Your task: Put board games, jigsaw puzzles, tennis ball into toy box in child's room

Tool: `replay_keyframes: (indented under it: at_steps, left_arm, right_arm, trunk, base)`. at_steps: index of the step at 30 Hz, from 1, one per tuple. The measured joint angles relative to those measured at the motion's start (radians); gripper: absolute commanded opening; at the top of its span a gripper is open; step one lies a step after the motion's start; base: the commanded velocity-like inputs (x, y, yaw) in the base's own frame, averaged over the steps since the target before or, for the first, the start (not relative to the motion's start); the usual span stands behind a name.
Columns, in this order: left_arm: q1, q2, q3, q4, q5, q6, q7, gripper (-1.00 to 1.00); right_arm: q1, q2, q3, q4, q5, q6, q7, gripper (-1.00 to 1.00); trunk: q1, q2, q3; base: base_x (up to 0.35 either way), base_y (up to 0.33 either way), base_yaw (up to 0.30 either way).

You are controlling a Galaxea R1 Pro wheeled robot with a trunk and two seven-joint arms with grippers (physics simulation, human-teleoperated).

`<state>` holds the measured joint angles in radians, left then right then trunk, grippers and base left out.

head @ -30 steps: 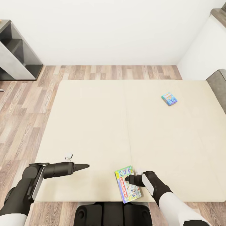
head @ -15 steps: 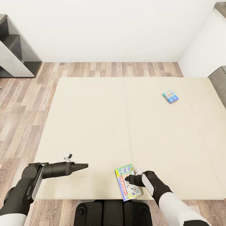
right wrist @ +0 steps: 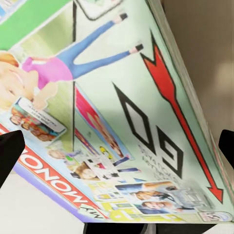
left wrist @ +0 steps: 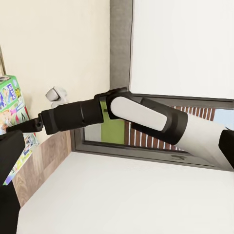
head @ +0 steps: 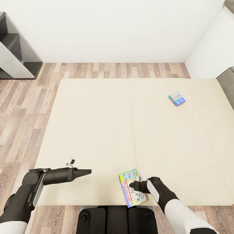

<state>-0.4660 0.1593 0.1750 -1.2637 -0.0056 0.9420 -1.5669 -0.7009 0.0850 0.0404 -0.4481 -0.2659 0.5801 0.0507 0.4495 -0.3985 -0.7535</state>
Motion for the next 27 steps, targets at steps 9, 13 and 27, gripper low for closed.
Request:
replay_keyframes:
  at_steps: [9,13,27]
  left_arm:
    - [0.000,0.000,0.000,0.000,-0.001,0.000,0.000,1.00]
    - [0.000,0.000,0.000,0.000,-0.001,0.000,0.000,1.00]
    - [0.000,0.000,0.000,0.000,-0.002,0.000,0.000,1.00]
  right_arm:
    - [0.000,0.000,0.001,0.000,0.000,0.000,0.001,1.00]
    - [0.000,0.000,0.001,0.001,0.000,0.000,0.001,1.00]
    - [0.000,0.001,-0.003,0.002,-0.003,0.009,0.010,1.00]
  trunk:
    - [0.000,0.000,0.000]
    - [0.000,0.000,0.000]
    - [0.000,0.000,0.000]
  base:
    - [0.000,0.000,0.000]
    - [0.000,0.000,0.000]
    - [0.000,0.000,0.000]
